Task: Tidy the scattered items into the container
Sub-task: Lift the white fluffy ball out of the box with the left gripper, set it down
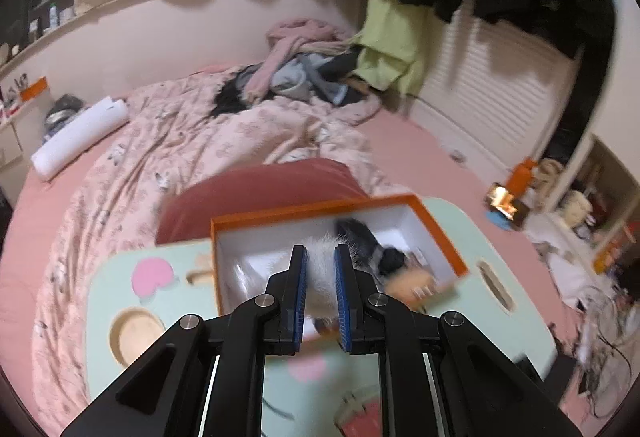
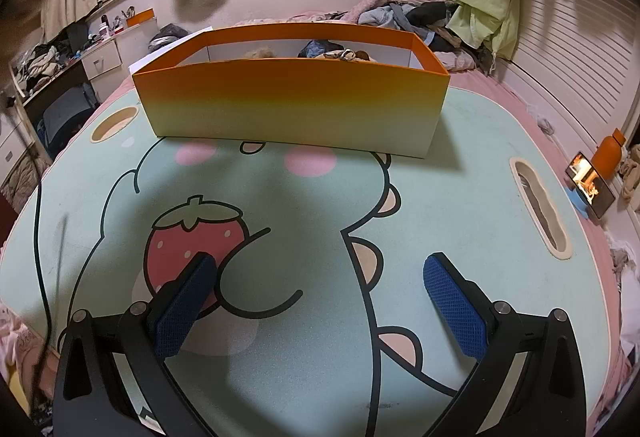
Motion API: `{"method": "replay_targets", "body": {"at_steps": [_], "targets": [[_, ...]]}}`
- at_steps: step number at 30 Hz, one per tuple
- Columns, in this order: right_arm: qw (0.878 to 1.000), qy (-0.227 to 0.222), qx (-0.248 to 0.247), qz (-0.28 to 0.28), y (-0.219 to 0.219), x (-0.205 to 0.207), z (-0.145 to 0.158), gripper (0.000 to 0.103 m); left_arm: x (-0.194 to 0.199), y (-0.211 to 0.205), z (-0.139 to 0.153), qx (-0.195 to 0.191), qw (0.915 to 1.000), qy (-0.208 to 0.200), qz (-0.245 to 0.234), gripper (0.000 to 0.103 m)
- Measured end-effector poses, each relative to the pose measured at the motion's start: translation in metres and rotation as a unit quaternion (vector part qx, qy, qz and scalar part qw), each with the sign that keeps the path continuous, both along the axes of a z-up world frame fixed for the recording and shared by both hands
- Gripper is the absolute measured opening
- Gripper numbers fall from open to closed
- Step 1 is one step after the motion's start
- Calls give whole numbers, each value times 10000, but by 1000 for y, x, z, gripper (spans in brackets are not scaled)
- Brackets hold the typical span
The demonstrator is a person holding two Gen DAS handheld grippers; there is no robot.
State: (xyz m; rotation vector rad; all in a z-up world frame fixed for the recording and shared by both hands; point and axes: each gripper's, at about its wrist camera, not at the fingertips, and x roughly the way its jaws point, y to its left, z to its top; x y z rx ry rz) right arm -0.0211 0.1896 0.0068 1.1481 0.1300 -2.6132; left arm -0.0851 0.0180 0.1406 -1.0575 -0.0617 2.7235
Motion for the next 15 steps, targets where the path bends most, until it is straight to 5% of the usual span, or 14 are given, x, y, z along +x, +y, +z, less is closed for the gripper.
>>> {"method": "replay_targets", "body": {"at_steps": [10,12,14,15], "targets": [[10000,2,2,9,0,0,-1,103,48,-17,-95,290,9981,-482,234,14],[10000,2,1,10,0,0,-1,103,54,-22,-107,409,9974,-502,309,26],[10000,3,1,11,0,0,-1,103,62,-27,-113,556,9968,-431,375,69],[10000,2,1,11,0,0,-1,103,68,-28,-115,564,9970,-390,370,78]]}}
